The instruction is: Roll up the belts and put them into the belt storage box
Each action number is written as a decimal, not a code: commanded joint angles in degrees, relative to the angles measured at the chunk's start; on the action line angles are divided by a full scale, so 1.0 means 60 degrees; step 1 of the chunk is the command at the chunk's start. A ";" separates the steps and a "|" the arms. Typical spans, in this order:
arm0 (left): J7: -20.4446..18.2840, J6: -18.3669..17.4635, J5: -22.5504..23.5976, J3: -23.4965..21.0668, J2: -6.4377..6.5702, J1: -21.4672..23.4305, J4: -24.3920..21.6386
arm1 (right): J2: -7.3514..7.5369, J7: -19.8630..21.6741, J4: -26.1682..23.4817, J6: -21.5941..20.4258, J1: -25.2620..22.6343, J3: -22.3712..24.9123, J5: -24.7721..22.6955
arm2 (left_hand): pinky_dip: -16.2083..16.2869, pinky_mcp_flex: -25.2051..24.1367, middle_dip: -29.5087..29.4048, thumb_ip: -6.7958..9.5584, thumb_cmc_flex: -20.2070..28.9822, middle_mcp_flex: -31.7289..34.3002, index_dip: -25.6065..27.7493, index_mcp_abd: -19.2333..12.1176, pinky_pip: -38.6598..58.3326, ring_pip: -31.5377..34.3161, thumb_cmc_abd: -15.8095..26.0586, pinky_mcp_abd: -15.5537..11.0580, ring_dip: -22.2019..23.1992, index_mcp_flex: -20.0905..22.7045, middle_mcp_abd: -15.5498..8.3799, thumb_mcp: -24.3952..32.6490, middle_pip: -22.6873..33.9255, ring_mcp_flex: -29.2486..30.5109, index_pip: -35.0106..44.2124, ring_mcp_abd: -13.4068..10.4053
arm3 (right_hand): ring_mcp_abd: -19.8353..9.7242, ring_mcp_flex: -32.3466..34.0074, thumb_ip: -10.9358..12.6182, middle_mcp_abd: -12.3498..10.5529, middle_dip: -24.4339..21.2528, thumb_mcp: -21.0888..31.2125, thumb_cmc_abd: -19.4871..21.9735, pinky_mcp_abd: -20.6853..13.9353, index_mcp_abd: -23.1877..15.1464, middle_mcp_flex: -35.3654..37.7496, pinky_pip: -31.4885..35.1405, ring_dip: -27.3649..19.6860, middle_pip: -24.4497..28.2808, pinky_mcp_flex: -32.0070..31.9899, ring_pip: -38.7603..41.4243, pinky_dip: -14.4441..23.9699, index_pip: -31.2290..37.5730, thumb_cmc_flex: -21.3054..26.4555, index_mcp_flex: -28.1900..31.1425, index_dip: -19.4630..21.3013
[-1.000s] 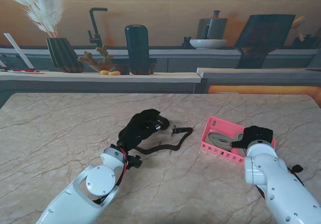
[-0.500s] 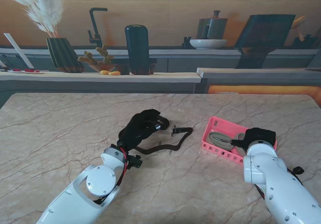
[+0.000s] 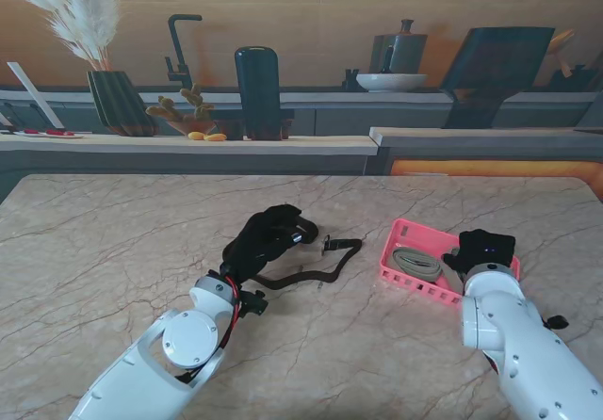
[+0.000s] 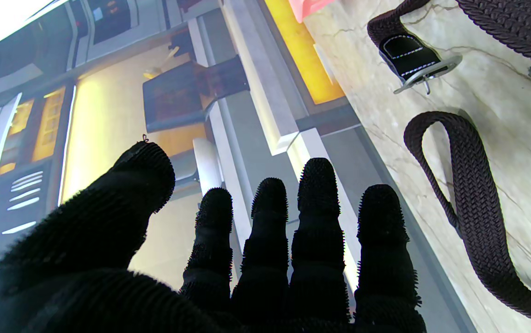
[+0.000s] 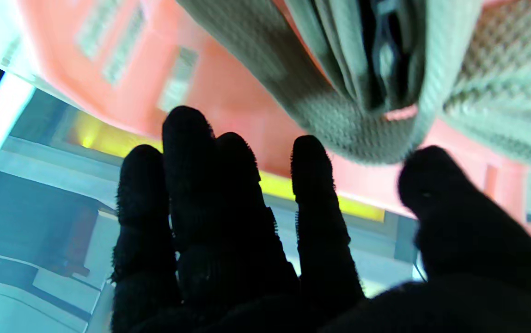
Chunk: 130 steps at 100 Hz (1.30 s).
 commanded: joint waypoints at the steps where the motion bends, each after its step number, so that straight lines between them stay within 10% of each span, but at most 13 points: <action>1: -0.0001 0.0046 -0.0036 0.0021 -0.0056 0.0059 -0.0064 | -0.0062 -0.0042 0.0213 -0.0176 0.0081 -0.0055 -0.0051 | -0.0036 0.0035 0.0084 0.0325 0.0185 0.0061 0.0133 -0.0029 0.0097 0.0114 0.0260 0.0004 0.0112 0.0037 -0.0074 -0.0140 0.0155 0.0170 -0.0009 -0.0042 | 0.0052 0.0440 -0.0340 -0.0128 -0.0154 0.0568 -0.0376 -0.0059 -0.0458 0.0502 0.0470 -0.0050 0.0216 0.0191 0.0273 0.0029 0.1394 0.0930 0.0049 -0.1030; 16: 0.0003 0.0044 -0.0037 0.0016 -0.0057 0.0059 -0.0061 | -0.0033 -0.0138 0.0572 -0.0340 0.0307 -0.0246 -0.0008 | -0.0035 0.0048 0.0086 0.0325 0.0188 0.0082 0.0130 -0.0050 0.0110 0.0120 0.0270 -0.0013 0.0113 0.0032 -0.0085 -0.0147 0.0162 0.0184 -0.0011 -0.0064 | -0.0023 0.0779 -0.0743 -0.0469 -0.0269 0.1107 -0.0569 -0.0159 -0.1004 0.1304 0.0548 -0.0062 0.0081 0.0364 0.0325 -0.0014 0.2591 0.1859 0.0528 -0.1830; 48: 0.0024 0.0079 -0.0030 0.0003 -0.0060 0.0065 -0.0076 | -0.0047 0.0053 0.0585 -0.0291 0.0340 -0.0309 0.0415 | -0.0041 0.0036 0.0087 0.0325 0.0174 0.0079 0.0131 -0.0055 0.0112 0.0122 0.0278 0.0006 0.0115 0.0029 -0.0090 -0.0158 0.0161 0.0183 -0.0006 -0.0068 | 0.0056 0.0759 -0.0728 -0.0252 -0.0230 0.1127 -0.0928 -0.0137 -0.0752 0.1382 0.0515 -0.0015 -0.0004 0.0289 0.0343 -0.0041 0.2535 0.1151 0.0688 -0.1986; 83: 0.0141 0.0012 0.0166 -0.0157 -0.0042 0.0120 -0.0108 | -0.0178 -0.0900 -0.0665 -0.1102 -0.0645 0.0659 0.0268 | -0.0038 0.0031 0.0088 0.0325 0.0171 0.0101 0.0122 -0.0059 0.0117 0.0123 0.0296 0.0005 0.0118 0.0033 -0.0084 -0.0187 0.0154 0.0199 -0.0026 -0.0064 | 0.0155 0.0457 -0.0049 -0.0081 -0.0201 0.1643 -0.0894 0.0032 -0.0116 0.0968 0.0350 -0.0026 -0.0127 0.0095 0.0159 -0.0055 0.0230 -0.0804 0.1185 -0.0298; 130: 0.0207 -0.0087 0.0353 -0.0314 -0.0018 0.0129 -0.0029 | -0.0222 -0.1225 -0.1702 -0.3409 -0.1167 0.1030 0.1012 | 0.0193 -0.0335 0.0021 0.0308 -0.0033 0.0121 0.0071 -0.0147 0.0199 0.0053 0.0450 0.0149 0.0162 0.0061 -0.0191 -0.0537 -0.0013 -0.0052 -0.0172 0.0066 | -0.0276 -0.1076 0.0136 -0.0320 -0.0332 0.1873 -0.1350 -0.0464 -0.0191 -0.0406 -0.0962 -0.0511 -0.0816 -0.0936 -0.1514 -0.0184 -0.0776 -0.0451 -0.0038 0.0134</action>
